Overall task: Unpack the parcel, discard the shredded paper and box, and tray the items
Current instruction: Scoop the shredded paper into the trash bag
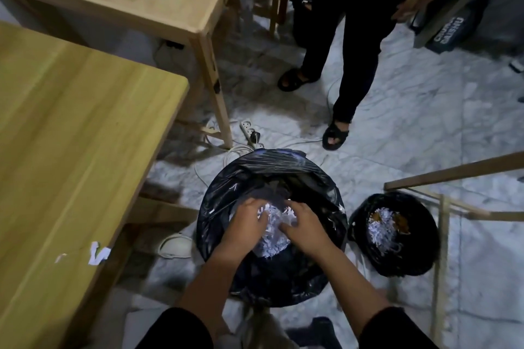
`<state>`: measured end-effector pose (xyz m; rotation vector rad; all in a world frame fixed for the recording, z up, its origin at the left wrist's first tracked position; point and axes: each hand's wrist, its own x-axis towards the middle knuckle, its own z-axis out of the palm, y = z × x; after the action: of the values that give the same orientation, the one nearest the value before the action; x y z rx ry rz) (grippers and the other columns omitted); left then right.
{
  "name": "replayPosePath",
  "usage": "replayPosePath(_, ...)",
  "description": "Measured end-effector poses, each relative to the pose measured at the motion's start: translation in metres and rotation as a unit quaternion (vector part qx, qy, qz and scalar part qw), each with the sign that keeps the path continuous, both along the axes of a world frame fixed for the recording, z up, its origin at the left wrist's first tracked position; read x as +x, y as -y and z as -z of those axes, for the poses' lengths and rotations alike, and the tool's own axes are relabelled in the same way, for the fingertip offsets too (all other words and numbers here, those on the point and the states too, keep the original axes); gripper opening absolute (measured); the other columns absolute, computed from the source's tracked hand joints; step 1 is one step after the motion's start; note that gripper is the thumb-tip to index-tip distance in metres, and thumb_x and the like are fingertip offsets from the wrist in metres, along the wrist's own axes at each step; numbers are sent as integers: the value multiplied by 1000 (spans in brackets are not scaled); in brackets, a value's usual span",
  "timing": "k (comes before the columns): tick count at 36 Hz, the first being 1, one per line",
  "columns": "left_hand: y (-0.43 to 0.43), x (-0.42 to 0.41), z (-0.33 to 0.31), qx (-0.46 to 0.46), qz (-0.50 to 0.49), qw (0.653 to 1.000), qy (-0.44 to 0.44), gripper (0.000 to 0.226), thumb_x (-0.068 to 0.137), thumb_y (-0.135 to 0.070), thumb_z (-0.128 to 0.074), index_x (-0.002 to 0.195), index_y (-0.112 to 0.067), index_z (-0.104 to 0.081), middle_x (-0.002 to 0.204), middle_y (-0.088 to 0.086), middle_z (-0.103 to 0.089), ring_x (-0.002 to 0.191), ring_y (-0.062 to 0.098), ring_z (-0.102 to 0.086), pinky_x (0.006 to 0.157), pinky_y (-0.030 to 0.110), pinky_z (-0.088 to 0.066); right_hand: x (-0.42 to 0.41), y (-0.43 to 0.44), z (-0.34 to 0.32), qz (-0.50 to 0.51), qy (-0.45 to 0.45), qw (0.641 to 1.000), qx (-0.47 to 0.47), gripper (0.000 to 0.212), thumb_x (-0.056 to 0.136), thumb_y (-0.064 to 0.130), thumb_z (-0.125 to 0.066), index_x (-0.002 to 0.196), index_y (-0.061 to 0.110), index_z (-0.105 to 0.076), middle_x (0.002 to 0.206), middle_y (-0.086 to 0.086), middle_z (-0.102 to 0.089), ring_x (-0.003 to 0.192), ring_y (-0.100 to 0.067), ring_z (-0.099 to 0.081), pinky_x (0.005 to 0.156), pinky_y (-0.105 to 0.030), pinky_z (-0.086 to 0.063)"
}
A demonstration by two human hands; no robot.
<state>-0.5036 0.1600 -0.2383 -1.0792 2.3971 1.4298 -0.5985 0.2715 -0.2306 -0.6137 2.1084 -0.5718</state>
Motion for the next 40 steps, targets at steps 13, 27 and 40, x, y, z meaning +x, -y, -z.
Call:
replayPosePath(13, 16, 12, -58, -158, 44, 986, -42, 43, 99, -23, -39, 140, -11, -39, 147, 3, -38, 138, 16, -30, 114, 27, -22, 2, 7, -36, -16, -92, 995, -41, 36, 91, 7, -49, 127, 5, -52, 126, -13, -51, 113, -24, -52, 89, -19, -35)
replayPosePath(27, 117, 217, -160, -305, -381, 869, -80, 30, 96, -11, -46, 122, -1, -56, 130, 17, -54, 124, 30, -47, 105, 34, -33, 127, 115, -144, -234, -90, 934, -256, 37, 92, 13, -50, 129, 13, -49, 121, -4, -47, 97, -13, -50, 86, -19, -37)
replayPosePath(40, 99, 288, -115, -324, -320, 878, 148, 52, 98, -34, -34, 145, -13, -29, 155, 8, -20, 145, 24, -12, 116, 42, -11, 196, 128, -125, -262, -179, 916, -245, 32, 90, 10, -52, 122, 7, -54, 115, -12, -49, 109, -26, -46, 92, -36, -45)
